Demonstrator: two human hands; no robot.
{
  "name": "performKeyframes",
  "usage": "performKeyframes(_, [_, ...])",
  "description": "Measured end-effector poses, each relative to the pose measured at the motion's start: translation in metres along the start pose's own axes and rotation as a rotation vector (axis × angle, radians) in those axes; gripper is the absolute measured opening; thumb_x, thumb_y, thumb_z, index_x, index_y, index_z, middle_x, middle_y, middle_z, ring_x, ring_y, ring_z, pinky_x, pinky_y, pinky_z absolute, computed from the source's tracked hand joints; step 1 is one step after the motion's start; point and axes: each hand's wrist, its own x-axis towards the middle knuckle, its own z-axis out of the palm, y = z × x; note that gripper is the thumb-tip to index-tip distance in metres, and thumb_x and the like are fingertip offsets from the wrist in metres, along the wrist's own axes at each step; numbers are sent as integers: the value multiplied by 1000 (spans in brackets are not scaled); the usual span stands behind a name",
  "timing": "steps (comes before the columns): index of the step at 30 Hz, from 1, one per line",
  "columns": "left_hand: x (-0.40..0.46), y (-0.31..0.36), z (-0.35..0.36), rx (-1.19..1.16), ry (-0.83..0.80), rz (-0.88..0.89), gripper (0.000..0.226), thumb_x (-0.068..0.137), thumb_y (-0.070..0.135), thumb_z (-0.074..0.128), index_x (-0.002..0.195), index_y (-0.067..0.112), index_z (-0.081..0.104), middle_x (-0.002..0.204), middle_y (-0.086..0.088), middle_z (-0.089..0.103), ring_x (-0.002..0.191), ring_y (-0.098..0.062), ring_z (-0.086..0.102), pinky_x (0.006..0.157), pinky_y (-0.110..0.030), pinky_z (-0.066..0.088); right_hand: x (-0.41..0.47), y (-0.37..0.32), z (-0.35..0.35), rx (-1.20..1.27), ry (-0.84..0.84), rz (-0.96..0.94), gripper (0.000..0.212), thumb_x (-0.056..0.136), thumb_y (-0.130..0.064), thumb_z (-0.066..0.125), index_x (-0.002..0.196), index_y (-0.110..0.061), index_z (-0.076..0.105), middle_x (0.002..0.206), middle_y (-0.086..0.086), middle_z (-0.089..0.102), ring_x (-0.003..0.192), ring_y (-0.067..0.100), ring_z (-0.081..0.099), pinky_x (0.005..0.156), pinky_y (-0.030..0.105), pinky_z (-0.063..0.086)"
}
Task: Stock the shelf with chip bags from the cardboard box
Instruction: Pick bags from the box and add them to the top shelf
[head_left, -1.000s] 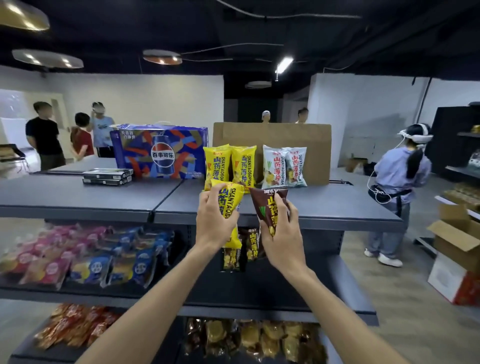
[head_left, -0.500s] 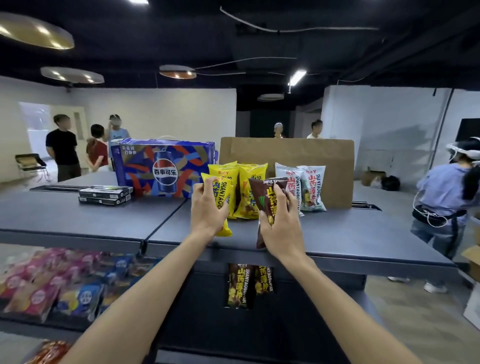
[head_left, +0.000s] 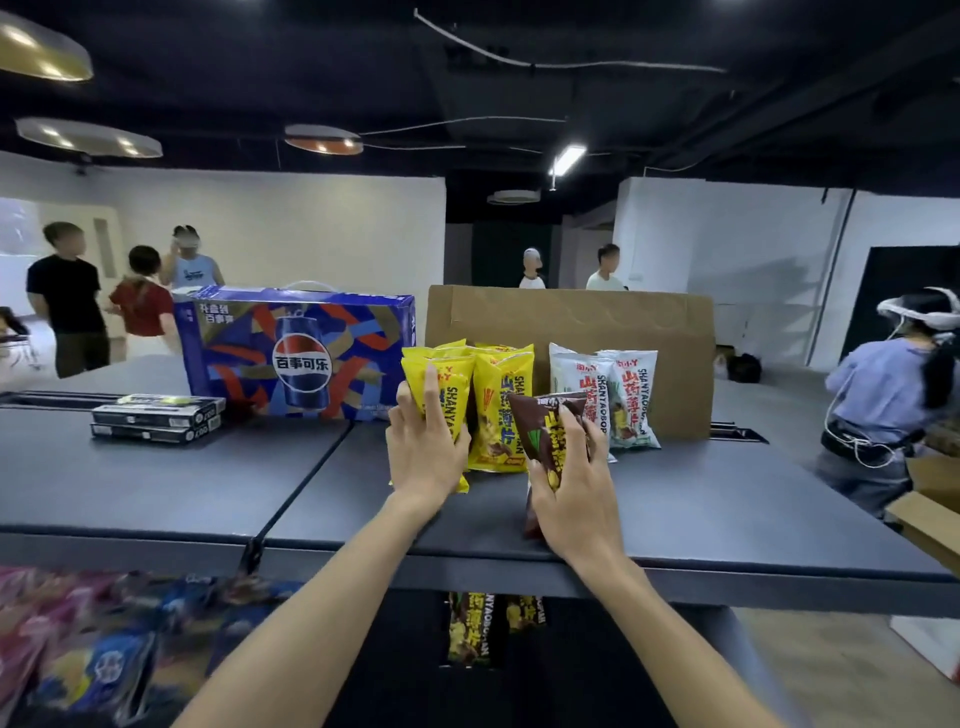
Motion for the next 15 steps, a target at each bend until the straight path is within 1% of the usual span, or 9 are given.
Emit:
performKeyframes(2, [-4, -2, 5, 25, -32, -14, 99, 82, 38, 65, 153, 23, -1, 147, -22, 21, 119, -40, 41, 88, -48, 46, 0, 1, 2, 7, 17, -5, 65, 93, -26, 60, 147, -33, 24, 150, -4, 21, 129, 25, 44, 93, 45, 53])
performKeyframes(4, [-6, -2, 8, 15, -48, -36, 104, 82, 38, 66, 153, 24, -9, 150, -23, 17, 121, -41, 40, 89, -50, 46, -1, 0, 2, 7, 34, -8, 65, 93, -25, 61, 147, -32, 24, 149, -2, 22, 130, 25, 43, 94, 47, 52])
performKeyframes(9, [-9, -4, 7, -8, -102, -99, 104, 87, 44, 60, 151, 24, -20, 151, -24, 13, 122, -44, 39, 95, -51, 43, -11, -3, 2, 0, 44, -3, 64, 94, -27, 59, 147, -33, 23, 149, -4, 20, 130, 26, 43, 90, 47, 54])
performKeyframes(15, [-13, -8, -3, -45, -156, -90, 100, 91, 45, 55, 149, 24, -24, 154, -23, 4, 124, -45, 36, 98, -53, 39, -30, -15, -10, 33, 68, -3, 63, 95, -26, 60, 146, -35, 24, 148, -7, 20, 125, 23, 47, 85, 41, 58])
